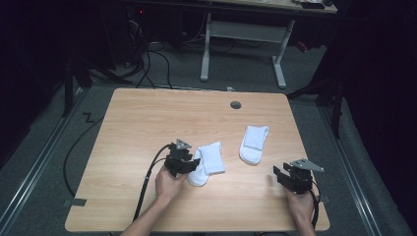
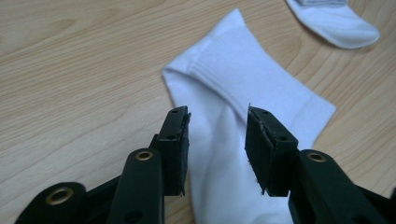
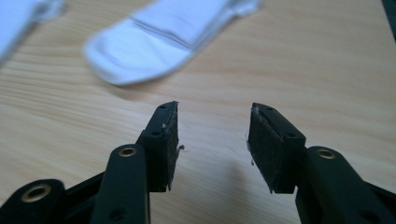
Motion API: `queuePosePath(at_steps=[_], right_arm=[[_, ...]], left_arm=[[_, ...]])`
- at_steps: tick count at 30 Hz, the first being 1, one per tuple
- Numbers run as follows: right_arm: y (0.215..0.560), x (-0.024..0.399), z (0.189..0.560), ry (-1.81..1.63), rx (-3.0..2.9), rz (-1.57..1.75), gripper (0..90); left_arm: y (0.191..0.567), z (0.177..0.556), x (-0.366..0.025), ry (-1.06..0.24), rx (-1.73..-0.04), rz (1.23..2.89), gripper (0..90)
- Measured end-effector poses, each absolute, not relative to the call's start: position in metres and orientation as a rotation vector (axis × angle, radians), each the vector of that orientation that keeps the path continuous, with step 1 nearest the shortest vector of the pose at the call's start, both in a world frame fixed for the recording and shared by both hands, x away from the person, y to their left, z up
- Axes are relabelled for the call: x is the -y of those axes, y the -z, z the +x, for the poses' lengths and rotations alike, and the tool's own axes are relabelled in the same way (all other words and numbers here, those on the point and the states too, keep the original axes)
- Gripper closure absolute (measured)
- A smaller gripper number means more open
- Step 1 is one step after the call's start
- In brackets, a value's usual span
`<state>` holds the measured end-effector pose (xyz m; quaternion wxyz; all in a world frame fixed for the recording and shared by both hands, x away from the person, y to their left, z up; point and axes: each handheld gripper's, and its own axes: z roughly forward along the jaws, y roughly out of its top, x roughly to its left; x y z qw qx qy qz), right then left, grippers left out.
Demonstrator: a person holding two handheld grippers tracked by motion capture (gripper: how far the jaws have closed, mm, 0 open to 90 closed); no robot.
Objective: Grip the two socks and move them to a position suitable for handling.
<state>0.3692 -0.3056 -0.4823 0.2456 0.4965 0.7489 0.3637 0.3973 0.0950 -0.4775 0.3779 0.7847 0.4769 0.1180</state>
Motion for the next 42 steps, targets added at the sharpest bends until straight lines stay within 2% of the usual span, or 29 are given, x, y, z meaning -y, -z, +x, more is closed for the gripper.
queuePosePath(at_steps=[6,10,17,20,25,27,28,29,30,32,38,42], right_arm=[[0.465,0.252,0.363,-1.106,-2.249,1.109,54.7],[0.472,0.208,0.370,-1.172,-2.364,1.040,52.4],[0.488,0.172,0.382,-1.154,-2.433,1.008,52.0],[0.491,0.154,0.390,-1.082,-2.457,0.966,48.2],[0.492,0.141,0.395,-1.048,-2.469,0.936,47.7],[0.497,0.136,0.397,-1.006,-2.494,0.904,53.9],[0.498,0.134,0.396,-1.005,-2.487,0.869,68.3],[0.498,0.134,0.396,-1.005,-2.487,0.869,68.3],[0.498,0.135,0.397,-0.997,-2.486,0.870,74.9],[0.497,0.139,0.399,-1.000,-2.500,0.883,80.3],[0.491,0.144,0.403,-1.045,-2.542,0.946,80.8],[0.470,0.149,0.401,-1.179,-2.473,0.998,80.5]], left_arm=[[0.484,0.391,-0.100,-0.355,-1.204,2.055,60.0],[0.489,0.387,-0.097,-0.418,-1.166,2.116,51.8],[0.493,0.384,-0.093,-0.422,-1.159,2.136,49.1],[0.495,0.381,-0.090,-0.425,-1.139,2.134,48.6],[0.496,0.379,-0.088,-0.424,-1.122,2.139,47.5],[0.496,0.378,-0.087,-0.426,-1.116,2.138,47.4],[0.496,0.377,-0.086,-0.424,-1.115,2.137,47.3],[0.496,0.376,-0.086,-0.423,-1.112,2.133,47.3],[0.496,0.375,-0.085,-0.420,-1.110,2.132,46.9],[0.498,0.370,-0.084,-0.423,-1.096,2.116,46.6],[0.499,0.365,-0.080,-0.417,-1.074,2.121,45.8],[0.500,0.362,-0.078,-0.421,-1.062,2.108,45.0]])
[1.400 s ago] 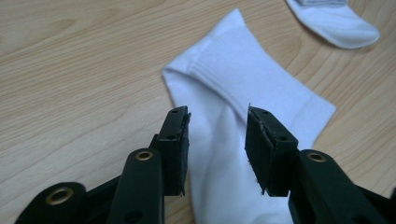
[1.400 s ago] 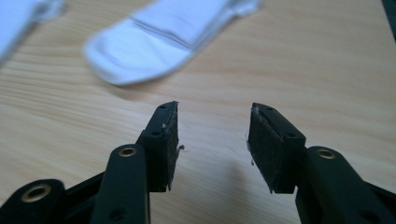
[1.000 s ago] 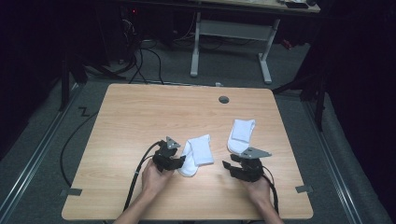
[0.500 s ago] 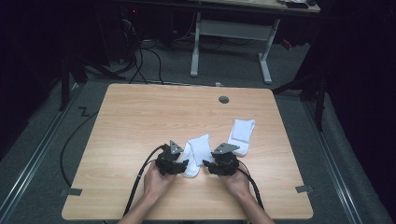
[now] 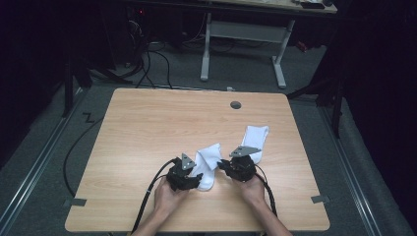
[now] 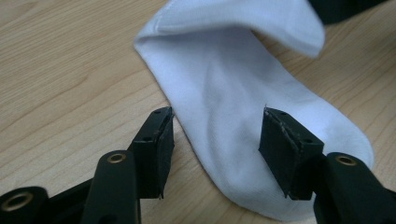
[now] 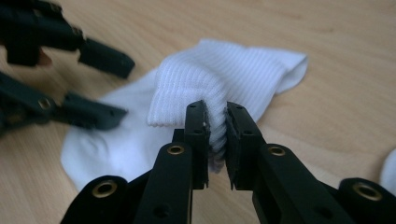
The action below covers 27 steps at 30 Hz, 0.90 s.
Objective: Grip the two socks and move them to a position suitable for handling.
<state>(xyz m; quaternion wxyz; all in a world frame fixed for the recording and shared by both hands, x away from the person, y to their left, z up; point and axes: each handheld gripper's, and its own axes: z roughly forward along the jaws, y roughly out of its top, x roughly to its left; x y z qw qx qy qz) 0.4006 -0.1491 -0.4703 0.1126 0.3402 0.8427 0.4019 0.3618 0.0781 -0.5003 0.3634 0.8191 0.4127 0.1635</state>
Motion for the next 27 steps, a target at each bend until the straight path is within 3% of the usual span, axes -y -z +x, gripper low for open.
queuePosePath(at_steps=[10,20,26,27], right_arm=[[0.434,0.131,0.424,-1.149,-2.385,0.987,79.1],[0.442,0.101,0.461,-1.039,-2.390,1.050,75.7],[0.474,0.089,0.474,-0.956,-2.405,1.098,55.0],[0.474,0.089,0.474,-0.956,-2.405,1.098,55.0]], left_arm=[[0.505,0.349,-0.071,-0.427,-0.987,2.087,45.8],[0.505,0.344,-0.068,-0.395,-0.952,2.093,46.9],[0.503,0.346,-0.067,-0.383,-0.971,2.106,44.6],[0.503,0.346,-0.067,-0.383,-0.971,2.106,43.8]])
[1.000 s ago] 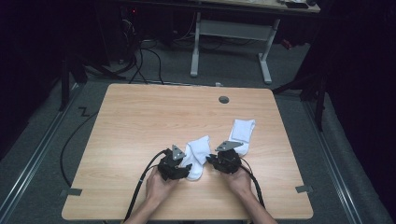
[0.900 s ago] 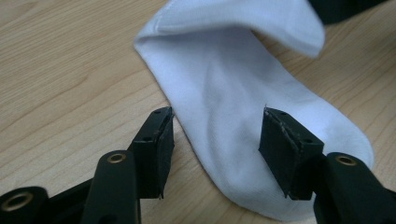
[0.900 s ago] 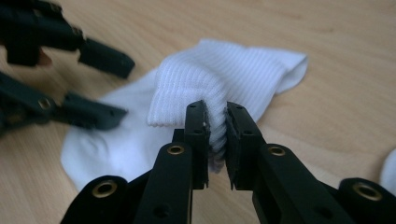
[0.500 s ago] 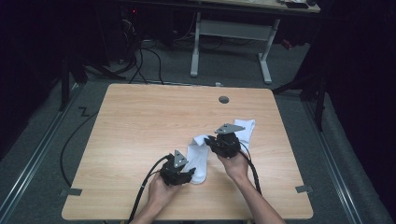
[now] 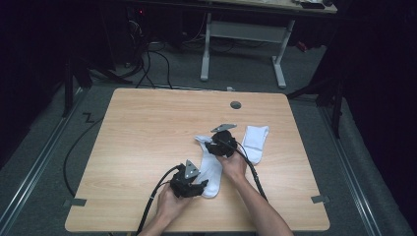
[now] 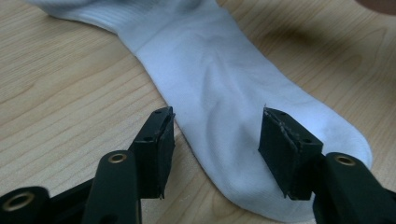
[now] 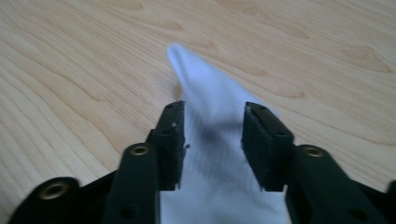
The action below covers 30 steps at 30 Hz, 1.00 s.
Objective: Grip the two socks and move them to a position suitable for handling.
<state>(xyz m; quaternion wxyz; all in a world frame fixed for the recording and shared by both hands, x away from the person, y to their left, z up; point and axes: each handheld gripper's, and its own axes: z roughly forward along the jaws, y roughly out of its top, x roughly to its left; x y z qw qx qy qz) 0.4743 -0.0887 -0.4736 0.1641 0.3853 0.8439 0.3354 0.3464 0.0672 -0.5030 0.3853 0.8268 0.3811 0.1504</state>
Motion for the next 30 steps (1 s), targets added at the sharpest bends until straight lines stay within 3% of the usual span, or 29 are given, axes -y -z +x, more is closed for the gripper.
queuePosePath(at_steps=[8,15,22,30], right_arm=[[0.455,0.115,0.440,-1.064,-2.391,1.054,58.1],[0.485,0.131,0.406,-1.018,-2.484,1.099,56.8],[0.496,0.136,0.403,-1.003,-2.470,1.038,54.7],[0.497,0.136,0.404,-1.008,-2.491,0.980,58.4]], left_arm=[[0.491,0.359,-0.075,-0.386,-1.028,2.062,44.7],[0.489,0.375,-0.072,-0.409,-1.059,2.102,44.9],[0.491,0.364,-0.063,-0.464,-0.985,2.179,44.5],[0.480,0.406,-0.067,-0.388,-1.086,2.138,52.1]])
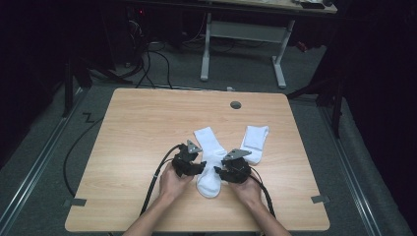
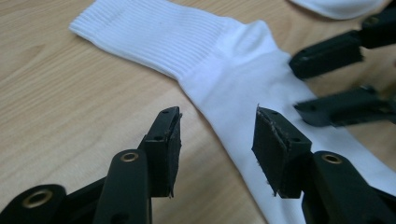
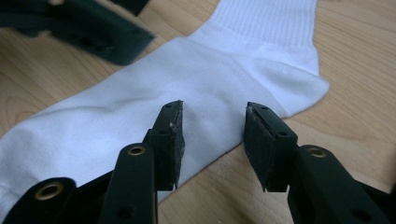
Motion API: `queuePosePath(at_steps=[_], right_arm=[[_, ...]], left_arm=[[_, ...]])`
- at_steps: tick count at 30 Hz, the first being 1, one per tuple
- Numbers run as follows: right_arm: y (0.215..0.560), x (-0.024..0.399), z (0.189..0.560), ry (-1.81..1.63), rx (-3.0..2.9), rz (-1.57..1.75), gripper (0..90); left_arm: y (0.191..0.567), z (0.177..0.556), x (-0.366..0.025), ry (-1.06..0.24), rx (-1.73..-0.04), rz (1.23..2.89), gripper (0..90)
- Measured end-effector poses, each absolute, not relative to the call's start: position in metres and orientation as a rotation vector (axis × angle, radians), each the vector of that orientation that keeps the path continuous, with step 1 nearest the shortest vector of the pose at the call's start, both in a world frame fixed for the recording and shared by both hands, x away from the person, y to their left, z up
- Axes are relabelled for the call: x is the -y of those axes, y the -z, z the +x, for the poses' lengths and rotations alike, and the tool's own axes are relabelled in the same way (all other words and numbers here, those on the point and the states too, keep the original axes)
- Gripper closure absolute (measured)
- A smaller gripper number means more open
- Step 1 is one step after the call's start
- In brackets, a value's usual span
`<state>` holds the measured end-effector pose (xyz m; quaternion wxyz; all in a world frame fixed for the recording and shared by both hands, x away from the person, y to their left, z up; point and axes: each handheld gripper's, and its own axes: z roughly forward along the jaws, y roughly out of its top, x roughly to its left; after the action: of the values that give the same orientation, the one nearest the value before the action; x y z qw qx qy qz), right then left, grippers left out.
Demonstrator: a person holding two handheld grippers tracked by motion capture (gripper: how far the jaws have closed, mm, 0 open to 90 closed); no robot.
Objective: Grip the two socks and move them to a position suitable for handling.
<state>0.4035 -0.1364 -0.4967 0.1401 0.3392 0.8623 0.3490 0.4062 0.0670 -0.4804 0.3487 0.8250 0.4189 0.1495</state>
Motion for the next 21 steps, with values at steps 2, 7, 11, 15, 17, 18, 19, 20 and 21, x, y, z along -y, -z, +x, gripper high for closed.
queuePosePath(at_steps=[2,7,11,15,17,18,19,20,21], right_arm=[[0.498,0.134,0.405,-1.021,-2.498,0.952,58.7],[0.496,0.130,0.409,-1.010,-2.536,0.910,58.8],[0.493,0.128,0.411,-0.975,-2.565,0.904,58.8],[0.493,0.131,0.406,-0.965,-2.571,0.895,58.6],[0.493,0.133,0.402,-0.968,-2.573,0.884,58.2],[0.492,0.134,0.401,-0.964,-2.577,0.875,57.9],[0.492,0.134,0.400,-0.961,-2.578,0.877,57.6],[0.492,0.135,0.400,-0.958,-2.582,0.881,57.4],[0.492,0.136,0.401,-0.966,-2.586,0.887,57.4]], left_arm=[[0.481,0.415,-0.066,-0.403,-1.104,2.134,52.2],[0.483,0.425,-0.065,-0.439,-1.130,2.114,52.1],[0.491,0.439,-0.063,-0.519,-1.215,2.150,53.9],[0.492,0.442,-0.067,-0.539,-1.259,2.129,54.0],[0.491,0.442,-0.068,-0.560,-1.260,2.138,54.0],[0.491,0.442,-0.068,-0.565,-1.262,2.142,54.0],[0.490,0.441,-0.069,-0.568,-1.265,2.147,54.0],[0.489,0.440,-0.070,-0.566,-1.257,2.140,53.8],[0.487,0.436,-0.072,-0.551,-1.231,2.116,53.4]])
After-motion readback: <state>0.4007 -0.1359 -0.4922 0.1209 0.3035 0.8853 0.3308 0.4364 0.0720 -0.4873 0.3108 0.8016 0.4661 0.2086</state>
